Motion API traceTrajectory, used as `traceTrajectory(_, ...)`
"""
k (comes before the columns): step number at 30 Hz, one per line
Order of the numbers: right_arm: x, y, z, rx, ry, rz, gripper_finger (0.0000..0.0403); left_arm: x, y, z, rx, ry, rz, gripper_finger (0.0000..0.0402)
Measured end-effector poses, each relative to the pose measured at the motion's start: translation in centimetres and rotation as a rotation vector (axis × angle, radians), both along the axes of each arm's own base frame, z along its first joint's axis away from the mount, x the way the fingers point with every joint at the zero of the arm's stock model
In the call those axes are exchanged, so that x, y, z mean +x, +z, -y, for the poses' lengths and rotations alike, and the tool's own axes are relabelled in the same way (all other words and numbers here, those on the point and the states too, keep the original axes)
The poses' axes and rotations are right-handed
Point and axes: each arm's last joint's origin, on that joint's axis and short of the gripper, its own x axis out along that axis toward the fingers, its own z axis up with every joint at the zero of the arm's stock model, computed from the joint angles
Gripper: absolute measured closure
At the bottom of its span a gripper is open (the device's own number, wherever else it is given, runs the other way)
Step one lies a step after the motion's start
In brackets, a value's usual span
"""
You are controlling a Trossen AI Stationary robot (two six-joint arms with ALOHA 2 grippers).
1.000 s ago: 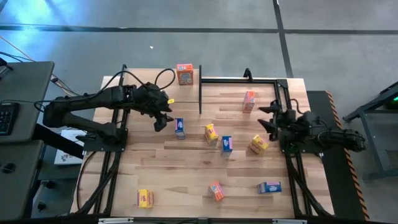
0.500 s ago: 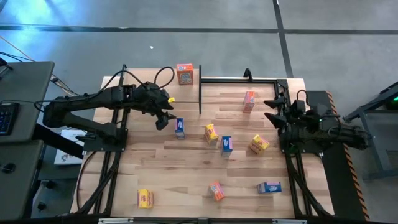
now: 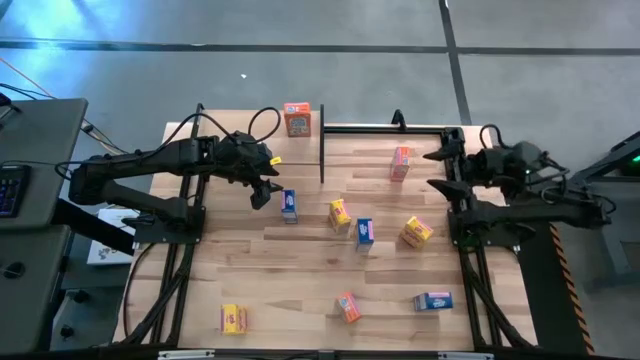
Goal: Stack cereal on shelf
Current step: Put the middle blue cereal box on the shelf
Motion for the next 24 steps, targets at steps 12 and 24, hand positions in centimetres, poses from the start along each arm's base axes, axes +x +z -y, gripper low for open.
traceTrajectory(12, 2.5, 3.8, 0.9, 0.120, -0.179, -0.386, 0.0145, 0.0, 0.0, 0.0, -0.005, 0.006, 0.001, 0.0186)
traceTrajectory(24, 4.5, 3.7, 1.7, 0.534, -0.318, -0.640, 0.0141, 0.0, 0.0, 0.0, -0.005, 0.006, 0.001, 0.0186)
